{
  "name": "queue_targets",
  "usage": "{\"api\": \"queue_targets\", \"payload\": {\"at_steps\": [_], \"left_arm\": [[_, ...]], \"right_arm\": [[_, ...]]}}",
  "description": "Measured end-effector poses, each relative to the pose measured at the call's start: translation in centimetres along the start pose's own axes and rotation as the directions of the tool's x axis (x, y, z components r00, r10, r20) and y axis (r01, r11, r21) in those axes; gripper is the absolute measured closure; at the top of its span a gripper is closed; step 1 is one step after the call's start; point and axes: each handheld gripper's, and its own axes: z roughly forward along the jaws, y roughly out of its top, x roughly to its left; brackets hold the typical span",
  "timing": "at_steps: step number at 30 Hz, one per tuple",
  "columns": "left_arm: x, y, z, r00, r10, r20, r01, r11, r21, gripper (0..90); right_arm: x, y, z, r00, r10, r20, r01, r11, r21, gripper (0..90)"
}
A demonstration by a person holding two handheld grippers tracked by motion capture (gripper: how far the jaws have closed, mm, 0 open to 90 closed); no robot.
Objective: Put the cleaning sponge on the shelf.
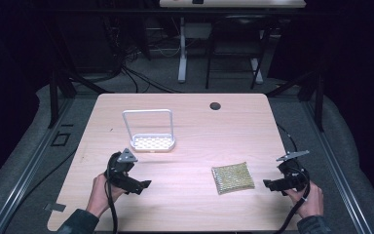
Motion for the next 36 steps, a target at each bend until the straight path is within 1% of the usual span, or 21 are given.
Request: {"api": "queue_targets", "payload": {"at_steps": [3, 4, 9, 10, 12, 15, 18, 19, 22, 23, 24, 25, 26, 28, 30, 31, 32, 33, 34, 35, 36], "left_arm": [[-1.0, 1.4, 0.9, 0.9989, 0.041, 0.023, -0.041, 0.9992, 0.000, 0.0], [-1.0, 1.4, 0.9, 0.9989, 0.041, 0.023, -0.041, 0.9992, 0.000, 0.0], [-1.9, 2.9, 1.9, 0.9961, 0.077, 0.043, -0.077, 0.9970, 0.001, 0.0], [-1.9, 2.9, 1.9, 0.9961, 0.077, 0.043, -0.077, 0.9970, 0.001, 0.0], [-2.3, 3.4, 2.2, 0.9946, 0.091, 0.051, -0.092, 0.9958, 0.007, 0.0], [-3.1, 4.4, 2.8, 0.9910, 0.119, 0.062, -0.119, 0.9929, -0.001, 0.0], [-3.5, 4.9, 3.0, 0.9893, 0.128, 0.071, -0.128, 0.9918, -0.006, 0.0], [-3.8, 5.4, 3.3, 0.9875, 0.133, 0.085, -0.132, 0.9911, -0.010, 0.0], [-4.1, 5.9, 3.7, 0.9854, 0.142, 0.094, -0.141, 0.9899, -0.012, 0.0], [-4.4, 6.4, 4.1, 0.9831, 0.150, 0.105, -0.149, 0.9887, -0.012, 0.0], [-4.4, 6.4, 4.1, 0.9831, 0.150, 0.105, -0.149, 0.9887, -0.012, 0.0], [-4.8, 7.0, 4.6, 0.9810, 0.153, 0.119, -0.153, 0.9882, -0.012, 0.0], [-4.8, 7.0, 4.6, 0.9810, 0.153, 0.119, -0.153, 0.9882, -0.012, 0.0], [-5.2, 7.6, 5.0, 0.9774, 0.164, 0.134, -0.164, 0.9865, -0.011, 0.0], [-5.6, 8.3, 5.5, 0.9721, 0.179, 0.151, -0.181, 0.9835, -0.002, 0.0], [-6.0, 8.9, 6.0, 0.9672, 0.194, 0.164, -0.197, 0.9804, 0.006, 0.0], [-6.0, 8.9, 6.0, 0.9672, 0.194, 0.164, -0.197, 0.9804, 0.006, 0.0], [-6.3, 9.2, 6.3, 0.9645, 0.199, 0.173, -0.204, 0.9789, 0.010, 0.0], [-6.5, 9.5, 6.6, 0.9632, 0.198, 0.181, -0.205, 0.9787, 0.015, 0.0], [-6.9, 10.1, 7.3, 0.9587, 0.209, 0.193, -0.218, 0.9756, 0.026, 0.0], [-6.9, 10.1, 7.3, 0.9587, 0.209, 0.193, -0.218, 0.9756, 0.026, 0.0]], "right_arm": [[0.0, -0.1, 0.1, 1.0000, -0.002, 0.001, 0.002, 1.000, -0.011, 13.1], [0.0, -0.1, 0.1, 1.0000, -0.002, 0.001, 0.002, 1.000, -0.011, 13.1], [0.0, -0.1, 0.1, 1.0000, 0.000, -0.003, 0.000, 1.000, -0.011, 13.1], [0.0, -0.1, 0.1, 1.0000, 0.000, -0.003, 0.000, 1.000, -0.011, 13.1], [0.0, -0.1, 0.1, 1.0000, -0.001, -0.002, 0.001, 1.000, -0.010, 13.1], [0.0, 0.0, 0.1, 1.0000, -0.003, 0.000, 0.003, 1.000, -0.006, 13.2], [0.0, -0.1, 0.1, 1.0000, -0.002, -0.002, 0.002, 1.000, -0.011, 13.2], [0.0, -0.1, 0.1, 1.0000, -0.003, -0.003, 0.003, 1.000, -0.013, 13.2], [0.0, -0.1, 0.1, 1.0000, -0.006, -0.004, 0.006, 1.000, -0.016, 13.2], [0.0, -0.1, 0.1, 1.0000, -0.006, -0.004, 0.006, 1.000, -0.016, 13.2], [0.0, -0.1, 0.1, 1.0000, -0.006, -0.004, 0.006, 1.000, -0.016, 13.2], [0.0, -0.1, 0.1, 1.0000, -0.001, -0.006, 0.001, 1.000, -0.016, 13.3], [0.0, -0.1, 0.1, 1.0000, -0.001, -0.006, 0.001, 1.000, -0.016, 13.3], [0.0, 0.0, 0.1, 0.9999, 0.004, -0.016, -0.004, 1.000, -0.017, 13.3], [0.0, 0.1, 0.3, 0.9997, 0.003, -0.022, -0.003, 1.000, -0.014, 13.3], [0.2, 0.2, 0.4, 0.9996, -0.001, -0.029, 0.000, 1.000, -0.018, 13.3], [0.2, 0.2, 0.4, 0.9996, -0.001, -0.029, 0.000, 1.000, -0.018, 13.3], [0.2, 0.2, 0.4, 0.9994, -0.001, -0.034, 0.000, 1.000, -0.013, 13.3], [0.3, 0.3, 0.4, 0.9995, -0.001, -0.033, 0.000, 1.000, -0.012, 13.3], [0.3, 0.3, 0.3, 0.9994, -0.004, -0.036, 0.003, 1.000, -0.013, 13.4], [0.3, 0.3, 0.3, 0.9994, -0.004, -0.036, 0.003, 1.000, -0.013, 13.4]]}}
